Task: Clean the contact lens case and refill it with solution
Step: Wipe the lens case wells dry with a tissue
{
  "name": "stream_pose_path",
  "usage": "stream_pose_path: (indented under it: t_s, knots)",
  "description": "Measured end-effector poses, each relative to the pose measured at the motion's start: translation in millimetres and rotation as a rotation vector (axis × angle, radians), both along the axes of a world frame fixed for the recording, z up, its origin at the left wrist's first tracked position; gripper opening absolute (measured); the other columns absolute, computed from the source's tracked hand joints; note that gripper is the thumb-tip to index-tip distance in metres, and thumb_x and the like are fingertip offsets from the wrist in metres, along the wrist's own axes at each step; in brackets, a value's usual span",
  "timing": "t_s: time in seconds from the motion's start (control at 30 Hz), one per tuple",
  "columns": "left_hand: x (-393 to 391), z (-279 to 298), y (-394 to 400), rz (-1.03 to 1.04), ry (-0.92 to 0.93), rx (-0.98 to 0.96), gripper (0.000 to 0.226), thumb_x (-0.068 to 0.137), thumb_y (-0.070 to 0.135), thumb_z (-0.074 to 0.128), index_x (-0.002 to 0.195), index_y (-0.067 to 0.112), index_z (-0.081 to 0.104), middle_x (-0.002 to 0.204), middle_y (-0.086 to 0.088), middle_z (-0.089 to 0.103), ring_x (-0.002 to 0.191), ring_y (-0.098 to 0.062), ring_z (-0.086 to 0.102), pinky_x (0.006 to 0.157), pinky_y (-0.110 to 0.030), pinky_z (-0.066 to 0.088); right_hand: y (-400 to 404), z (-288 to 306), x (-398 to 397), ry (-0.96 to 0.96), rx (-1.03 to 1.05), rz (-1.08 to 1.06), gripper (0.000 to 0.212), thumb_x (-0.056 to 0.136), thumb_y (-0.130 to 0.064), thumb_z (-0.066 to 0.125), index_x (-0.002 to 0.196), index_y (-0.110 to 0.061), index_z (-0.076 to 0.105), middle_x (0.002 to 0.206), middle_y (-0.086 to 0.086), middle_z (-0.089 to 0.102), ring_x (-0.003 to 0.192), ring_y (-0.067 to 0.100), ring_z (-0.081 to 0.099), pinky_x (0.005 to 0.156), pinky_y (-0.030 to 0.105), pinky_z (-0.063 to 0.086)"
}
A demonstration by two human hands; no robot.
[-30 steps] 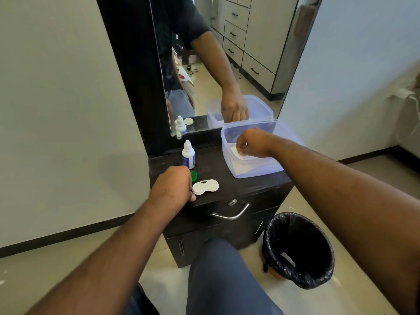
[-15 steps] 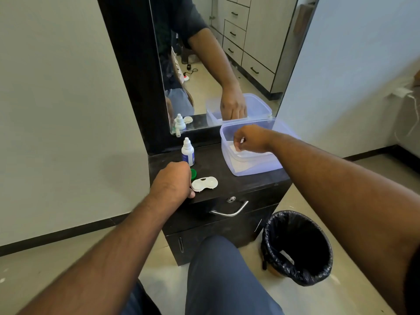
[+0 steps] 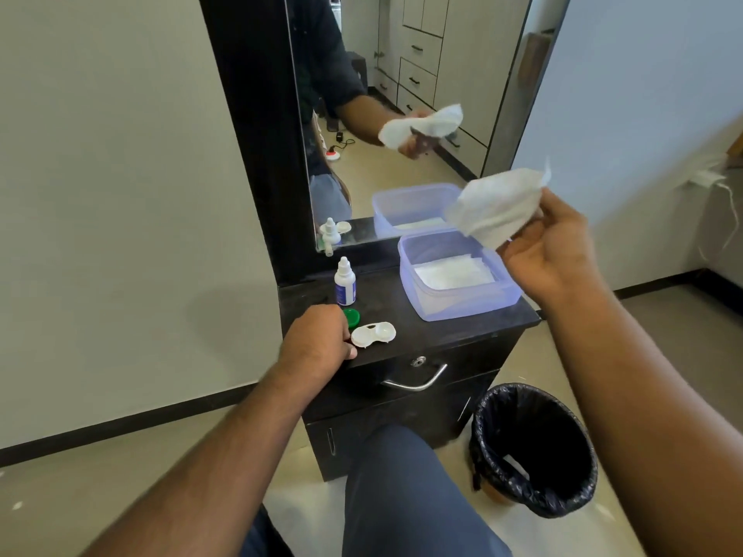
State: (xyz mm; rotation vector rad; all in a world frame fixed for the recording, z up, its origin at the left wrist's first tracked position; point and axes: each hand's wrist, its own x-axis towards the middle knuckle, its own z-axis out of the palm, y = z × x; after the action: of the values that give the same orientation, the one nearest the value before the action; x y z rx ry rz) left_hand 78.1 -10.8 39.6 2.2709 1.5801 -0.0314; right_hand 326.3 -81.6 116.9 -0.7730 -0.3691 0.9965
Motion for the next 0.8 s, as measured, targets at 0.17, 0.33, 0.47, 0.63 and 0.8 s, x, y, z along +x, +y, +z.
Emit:
stream_pose_path:
  t_s: [0.17, 0.33, 0.47, 0.63, 0.8]
  knots:
    - [-11.1, -2.9, -11.6, 0.001, -0.103, 0.052, 0.037, 0.083, 0.033, 0.074, 0.116, 0.016, 0.07, 0.132, -0.008, 0.058, 0.105, -0.021, 0.063, 0.08, -0.026, 0.045, -41.7, -16.5, -36.6, 0.156, 0.122, 0.122, 0.037, 0.094, -0.047, 0.047, 0.112, -0.018, 0.063, 0.112, 0.008, 0.066, 0.105, 0.026, 0.064, 0.1, 0.045, 0.045]
    - [-2.5, -12.2, -19.8, 0.078, -0.143, 0.158, 0.043, 0.075, 0.049, 0.076, 0.103, 0.017, 0.072, 0.109, -0.006, 0.062, 0.084, -0.02, 0.062, 0.068, -0.029, 0.049, -42.8, -42.7, -66.0, 0.197, -0.017, 0.141, 0.058, 0.084, -0.029, 0.067, 0.137, -0.017, 0.049, 0.131, 0.011, 0.06, 0.117, 0.029, 0.06, 0.088, 0.045, 0.054]
    - [3.1, -14.8, -24.7, 0.087, -0.136, 0.273, 0.03, 0.078, 0.05, 0.072, 0.089, 0.023, 0.072, 0.091, 0.001, 0.058, 0.074, -0.016, 0.057, 0.06, -0.027, 0.046, -40.4, -60.7, -80.5, 0.158, -0.235, 0.043, 0.077, 0.06, -0.022, 0.082, 0.131, -0.02, 0.053, 0.125, 0.012, 0.062, 0.11, 0.031, 0.062, 0.08, 0.048, 0.056]
    - [-5.2, -16.3, -31.3, 0.088, -0.361, 0.28, 0.024, 0.079, 0.041, 0.073, 0.096, 0.023, 0.073, 0.095, 0.0, 0.063, 0.077, -0.019, 0.062, 0.065, -0.032, 0.053, -41.5, -80.6, -95.3, -0.033, -0.417, -0.038, 0.041, 0.081, -0.017, 0.072, 0.12, -0.017, 0.059, 0.117, 0.012, 0.064, 0.109, 0.034, 0.06, 0.092, 0.054, 0.05]
    - [-40.8, -16.5, -68.2, 0.178, -0.74, 0.291, 0.02, 0.074, 0.024, 0.082, 0.092, 0.02, 0.075, 0.075, 0.01, 0.071, 0.067, -0.007, 0.066, 0.065, -0.032, 0.056, -49.0, -88.9, -117.1, -0.186, -0.551, -0.025, 0.024, 0.087, -0.017, 0.067, 0.11, -0.018, 0.062, 0.109, 0.008, 0.065, 0.102, 0.029, 0.061, 0.091, 0.051, 0.052]
